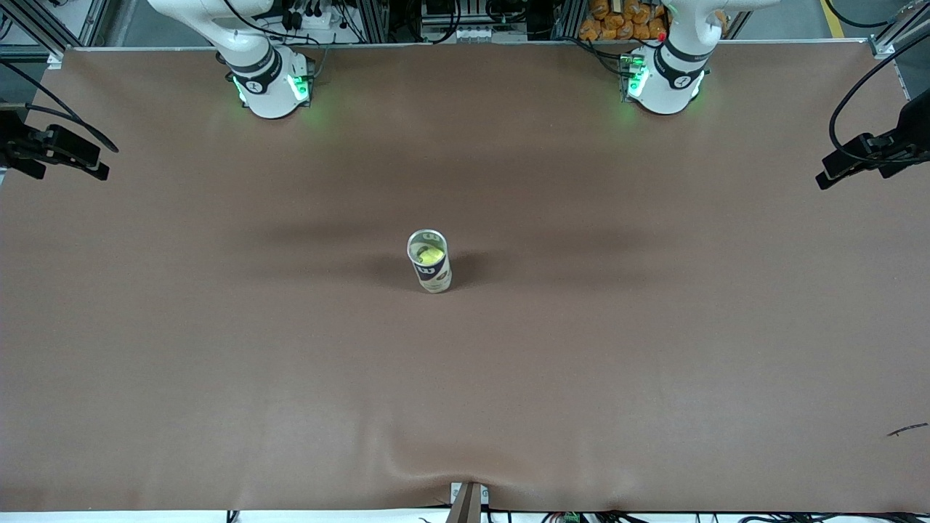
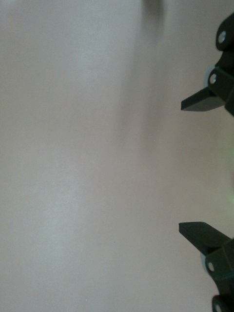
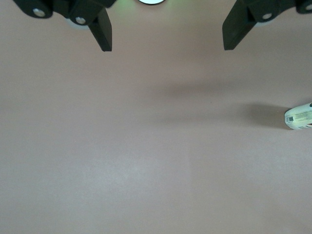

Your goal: Insert tennis ball vertically with right arm

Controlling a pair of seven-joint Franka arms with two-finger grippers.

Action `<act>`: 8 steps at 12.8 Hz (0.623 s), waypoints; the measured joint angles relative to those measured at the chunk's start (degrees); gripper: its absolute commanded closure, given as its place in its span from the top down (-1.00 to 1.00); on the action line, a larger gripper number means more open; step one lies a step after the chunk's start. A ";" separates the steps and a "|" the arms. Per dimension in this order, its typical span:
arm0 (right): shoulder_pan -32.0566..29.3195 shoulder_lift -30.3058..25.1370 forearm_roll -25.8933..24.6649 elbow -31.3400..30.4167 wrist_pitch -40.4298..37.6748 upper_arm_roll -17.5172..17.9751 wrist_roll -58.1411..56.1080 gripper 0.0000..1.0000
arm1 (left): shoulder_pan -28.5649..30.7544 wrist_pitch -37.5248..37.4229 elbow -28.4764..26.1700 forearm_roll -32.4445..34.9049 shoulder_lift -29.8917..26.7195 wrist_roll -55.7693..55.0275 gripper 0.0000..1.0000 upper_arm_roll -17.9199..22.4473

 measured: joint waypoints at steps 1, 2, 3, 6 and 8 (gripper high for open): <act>0.00 0.00 0.00 -0.02 -0.08 -0.01 0.00 1.00 | 0.10 0.05 0.00 0.03 0.00 0.16 1.00 -0.28; 0.00 0.00 -0.01 -0.03 -0.16 -0.01 0.00 1.00 | 0.15 0.12 0.00 0.05 -0.02 0.33 1.00 -0.57; -0.01 0.00 -0.01 -0.05 -0.20 -0.02 0.00 1.00 | 0.18 0.16 0.01 0.05 -0.11 0.40 1.00 -1.01; -0.01 0.00 -0.02 -0.08 -0.31 -0.02 0.00 1.00 | 0.33 0.16 0.05 0.07 -0.90 3.95 1.00 -1.62; -0.02 0.00 -0.03 -0.09 -0.41 -0.03 0.00 1.00 | 0.91 0.15 0.08 0.07 -1.84 5.36 1.00 -1.51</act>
